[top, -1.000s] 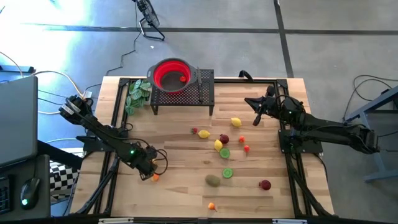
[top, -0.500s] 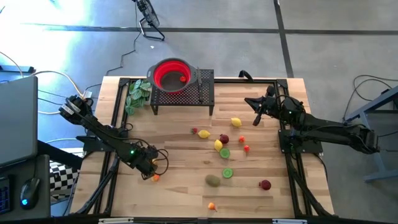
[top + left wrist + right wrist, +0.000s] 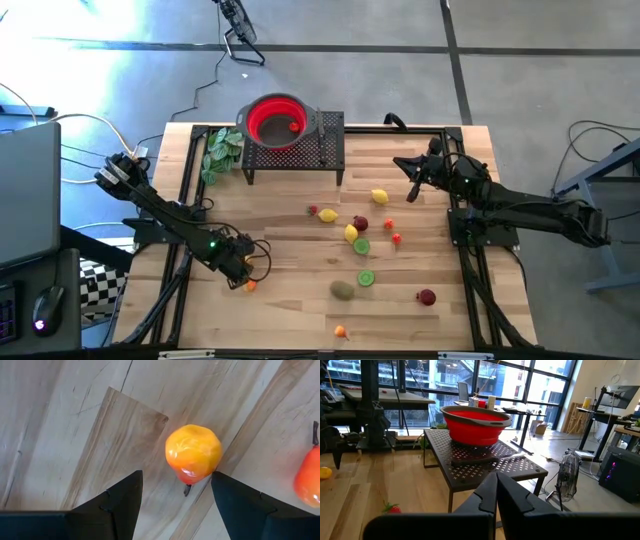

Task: Pick & Place Fruit
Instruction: Put the orange pear into the red strainer bowl on the shelf

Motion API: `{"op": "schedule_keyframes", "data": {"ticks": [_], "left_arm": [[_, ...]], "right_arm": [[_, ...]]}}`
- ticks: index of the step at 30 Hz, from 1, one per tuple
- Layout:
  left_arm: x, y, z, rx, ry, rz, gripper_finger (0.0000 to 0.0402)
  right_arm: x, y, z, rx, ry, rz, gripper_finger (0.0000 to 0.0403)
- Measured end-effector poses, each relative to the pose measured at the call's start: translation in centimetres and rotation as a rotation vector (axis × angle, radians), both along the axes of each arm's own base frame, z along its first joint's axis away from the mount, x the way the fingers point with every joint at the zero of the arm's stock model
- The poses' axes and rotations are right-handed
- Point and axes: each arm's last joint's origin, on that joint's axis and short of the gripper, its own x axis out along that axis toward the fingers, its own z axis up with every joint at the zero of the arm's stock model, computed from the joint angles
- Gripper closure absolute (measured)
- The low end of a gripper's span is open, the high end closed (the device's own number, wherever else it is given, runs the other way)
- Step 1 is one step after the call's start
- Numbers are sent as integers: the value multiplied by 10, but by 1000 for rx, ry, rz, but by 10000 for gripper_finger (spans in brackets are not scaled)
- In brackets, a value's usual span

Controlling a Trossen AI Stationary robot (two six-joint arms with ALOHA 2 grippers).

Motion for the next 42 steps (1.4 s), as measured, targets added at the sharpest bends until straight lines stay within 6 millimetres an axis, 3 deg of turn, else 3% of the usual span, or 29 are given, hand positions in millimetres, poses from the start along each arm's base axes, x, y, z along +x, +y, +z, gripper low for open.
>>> {"op": "schedule_keyframes", "data": {"ticks": [9,22,42], "left_arm": [[0,0,0,-3,-2,0,179],[1,-1,0,-22,0,-2,293],[2,-3,0,-50,-5,-27,371]], "right_arm": [[0,0,0,0,0,0,399],[0,0,0,0,0,0,399],[0,0,0,0,0,0,399]]}}
